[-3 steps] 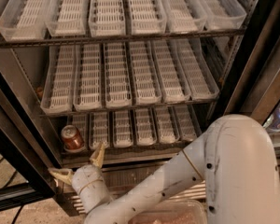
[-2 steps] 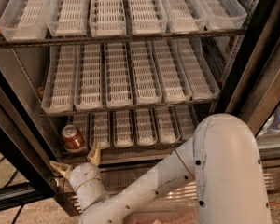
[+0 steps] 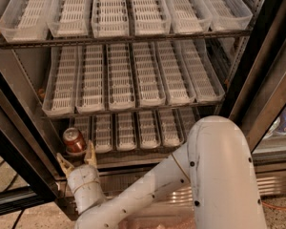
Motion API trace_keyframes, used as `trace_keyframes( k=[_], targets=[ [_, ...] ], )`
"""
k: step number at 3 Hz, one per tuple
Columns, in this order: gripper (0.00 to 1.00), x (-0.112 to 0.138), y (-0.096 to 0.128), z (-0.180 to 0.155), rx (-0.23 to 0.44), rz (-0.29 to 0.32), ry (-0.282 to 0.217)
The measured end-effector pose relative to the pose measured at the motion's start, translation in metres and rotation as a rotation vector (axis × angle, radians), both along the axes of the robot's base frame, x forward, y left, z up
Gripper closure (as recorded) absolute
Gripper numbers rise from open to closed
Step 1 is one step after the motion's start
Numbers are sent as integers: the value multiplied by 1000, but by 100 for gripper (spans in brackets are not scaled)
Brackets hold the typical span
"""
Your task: Pick coke can from bottom shelf of fridge
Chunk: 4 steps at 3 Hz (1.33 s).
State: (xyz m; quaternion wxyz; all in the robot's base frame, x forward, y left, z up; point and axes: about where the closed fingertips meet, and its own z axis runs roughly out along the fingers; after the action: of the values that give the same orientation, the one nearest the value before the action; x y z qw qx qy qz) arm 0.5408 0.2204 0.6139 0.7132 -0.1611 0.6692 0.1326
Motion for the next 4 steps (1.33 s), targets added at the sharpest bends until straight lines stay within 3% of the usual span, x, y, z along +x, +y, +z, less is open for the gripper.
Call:
trace_keyframes(
  k=[4],
  targets=[
    [42,19,5,-4,-8,-35,-13]
  ],
)
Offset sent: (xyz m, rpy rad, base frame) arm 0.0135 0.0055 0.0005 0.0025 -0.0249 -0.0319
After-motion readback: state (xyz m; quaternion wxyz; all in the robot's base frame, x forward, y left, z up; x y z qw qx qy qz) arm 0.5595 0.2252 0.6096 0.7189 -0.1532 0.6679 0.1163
